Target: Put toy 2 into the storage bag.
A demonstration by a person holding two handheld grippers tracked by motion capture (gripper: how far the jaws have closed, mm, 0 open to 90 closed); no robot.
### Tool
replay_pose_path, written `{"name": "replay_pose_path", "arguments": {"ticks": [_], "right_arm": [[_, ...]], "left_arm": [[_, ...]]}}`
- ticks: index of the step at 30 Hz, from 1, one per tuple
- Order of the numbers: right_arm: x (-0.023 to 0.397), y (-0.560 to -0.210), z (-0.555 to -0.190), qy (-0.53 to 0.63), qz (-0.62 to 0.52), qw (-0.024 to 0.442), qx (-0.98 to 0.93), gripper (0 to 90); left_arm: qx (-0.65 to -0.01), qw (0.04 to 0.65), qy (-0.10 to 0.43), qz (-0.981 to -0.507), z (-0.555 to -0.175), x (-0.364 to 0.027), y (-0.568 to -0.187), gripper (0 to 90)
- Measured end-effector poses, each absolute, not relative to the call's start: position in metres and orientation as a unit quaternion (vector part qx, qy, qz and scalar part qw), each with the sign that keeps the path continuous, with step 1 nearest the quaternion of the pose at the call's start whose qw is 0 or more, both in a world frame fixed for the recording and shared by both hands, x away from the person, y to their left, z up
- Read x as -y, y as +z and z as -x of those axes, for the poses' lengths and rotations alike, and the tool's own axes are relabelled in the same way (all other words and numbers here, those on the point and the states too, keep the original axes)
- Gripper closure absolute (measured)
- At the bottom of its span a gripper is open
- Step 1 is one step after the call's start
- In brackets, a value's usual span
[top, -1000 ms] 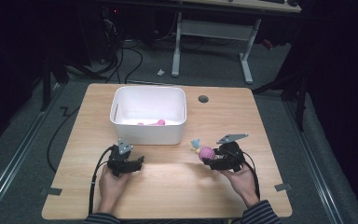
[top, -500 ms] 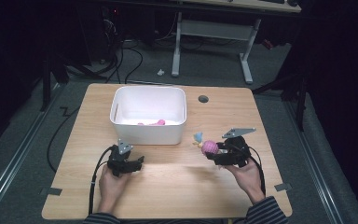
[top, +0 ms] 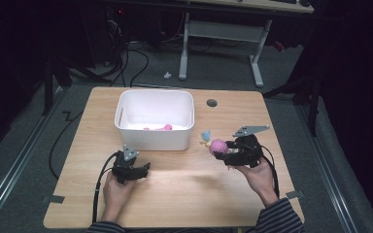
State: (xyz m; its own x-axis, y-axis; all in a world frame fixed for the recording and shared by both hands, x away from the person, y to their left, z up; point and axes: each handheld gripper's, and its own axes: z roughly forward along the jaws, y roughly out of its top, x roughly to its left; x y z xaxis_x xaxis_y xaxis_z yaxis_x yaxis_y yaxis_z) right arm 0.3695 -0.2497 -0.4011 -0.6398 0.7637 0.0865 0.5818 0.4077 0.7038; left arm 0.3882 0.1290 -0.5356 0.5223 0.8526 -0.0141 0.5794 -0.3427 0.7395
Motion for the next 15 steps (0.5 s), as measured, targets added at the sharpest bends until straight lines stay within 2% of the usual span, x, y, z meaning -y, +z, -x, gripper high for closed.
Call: {"name": "replay_pose_path", "arguments": {"ticks": [15], "right_arm": [[0.241,-0.37,-0.382,0.386,-0.381,0.127,-0.83,36.6]], "left_arm": [[-0.448,0.356,0.192,-0.797,-0.388,-0.129,-0.536,25.8]]}}
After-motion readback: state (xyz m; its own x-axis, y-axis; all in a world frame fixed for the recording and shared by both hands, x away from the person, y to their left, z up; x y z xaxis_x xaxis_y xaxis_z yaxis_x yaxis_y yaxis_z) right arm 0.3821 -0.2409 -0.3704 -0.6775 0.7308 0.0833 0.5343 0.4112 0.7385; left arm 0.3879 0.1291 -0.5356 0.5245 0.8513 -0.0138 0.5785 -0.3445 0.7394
